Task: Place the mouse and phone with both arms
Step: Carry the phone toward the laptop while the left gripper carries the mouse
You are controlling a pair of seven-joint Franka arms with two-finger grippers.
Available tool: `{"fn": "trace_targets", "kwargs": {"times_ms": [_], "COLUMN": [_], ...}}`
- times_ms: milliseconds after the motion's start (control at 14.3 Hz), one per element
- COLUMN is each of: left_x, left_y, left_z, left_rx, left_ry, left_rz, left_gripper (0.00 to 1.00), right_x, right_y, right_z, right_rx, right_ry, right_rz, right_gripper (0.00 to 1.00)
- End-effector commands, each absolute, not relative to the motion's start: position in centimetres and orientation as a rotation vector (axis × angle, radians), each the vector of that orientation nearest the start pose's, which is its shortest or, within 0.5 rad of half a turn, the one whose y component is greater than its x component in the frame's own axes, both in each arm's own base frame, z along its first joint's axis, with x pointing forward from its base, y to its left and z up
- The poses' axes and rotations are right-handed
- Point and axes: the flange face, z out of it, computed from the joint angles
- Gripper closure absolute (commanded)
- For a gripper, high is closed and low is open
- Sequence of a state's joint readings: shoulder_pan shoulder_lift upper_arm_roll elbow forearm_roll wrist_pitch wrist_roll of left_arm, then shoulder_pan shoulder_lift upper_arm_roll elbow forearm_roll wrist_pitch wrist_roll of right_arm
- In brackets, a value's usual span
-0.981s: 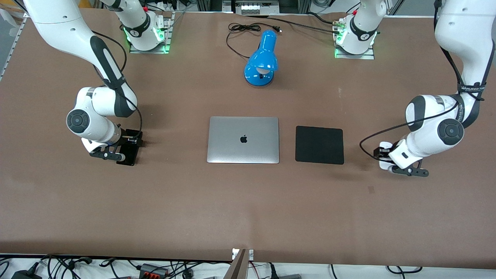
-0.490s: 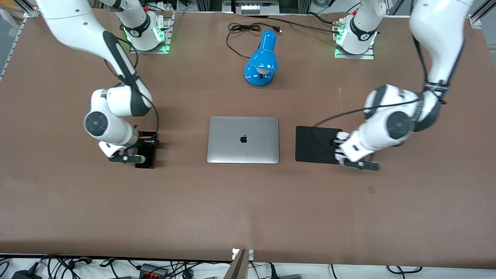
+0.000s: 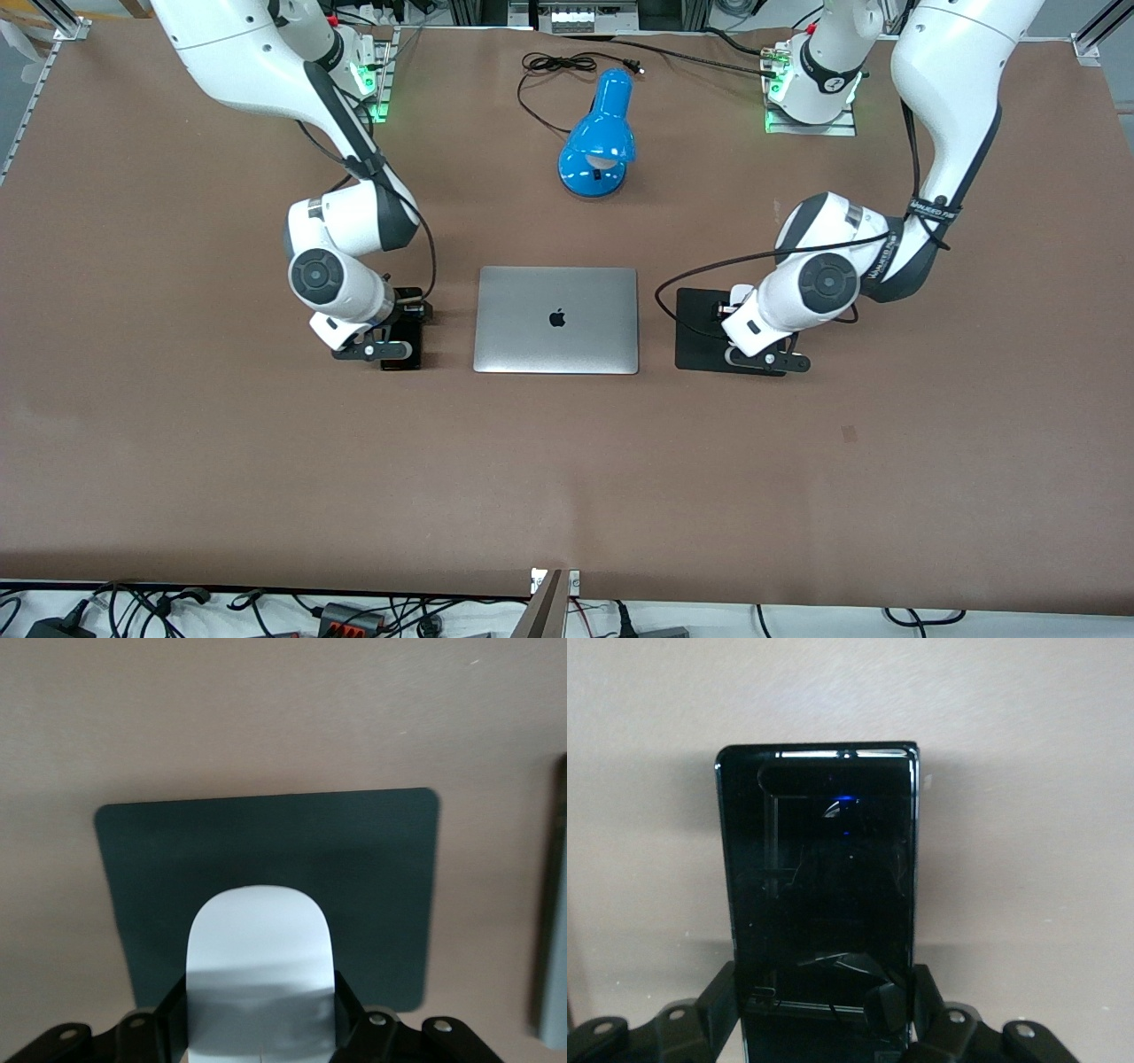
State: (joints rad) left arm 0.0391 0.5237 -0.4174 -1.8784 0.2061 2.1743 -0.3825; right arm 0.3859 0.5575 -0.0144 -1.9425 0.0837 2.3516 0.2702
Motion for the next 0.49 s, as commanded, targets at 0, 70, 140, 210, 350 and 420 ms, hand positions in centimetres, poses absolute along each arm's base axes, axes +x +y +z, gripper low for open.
{"fn": "trace_targets", "kwargs": {"times_ms": [0, 70, 140, 210, 350, 420], "left_x": [56.3, 55.8, 55.6, 55.4, 55.2, 55.2], "left_y": [-21.2, -21.2, -21.0, -20.8, -20.8, -20.7], "left_z": [22.0, 21.2, 20.8, 20.3, 19.8, 19.4], "left_rx": [-3.084, -3.106, -3.12, -3.125, -3.133, -3.147], "left_ry": [0.133, 0.138, 0.132, 0.128, 0.133, 0.129], "left_rz": [0.203, 0.17, 0.147, 0.143, 0.132, 0.109], "left_gripper": [0.76, 0.76, 0.76, 0.76, 0.76, 0.76], "right_x": [56.5, 56.3, 56.1, 56.2, 56.3, 56.5], "right_y": [23.4, 23.8, 24.2, 24.4, 24.4, 24.4], "right_z": [18.8, 18.7, 18.3, 17.9, 17.5, 17.6], "right_rx": [-3.123, -3.122, -3.122, -3.122, -3.117, -3.116], "right_ry": [-0.099, -0.12, -0.129, -0.114, -0.07, -0.014], "right_rz": [0.227, 0.224, 0.219, 0.204, 0.183, 0.153], "right_gripper": [0.8, 0.8, 0.8, 0.79, 0.0, 0.0]}}
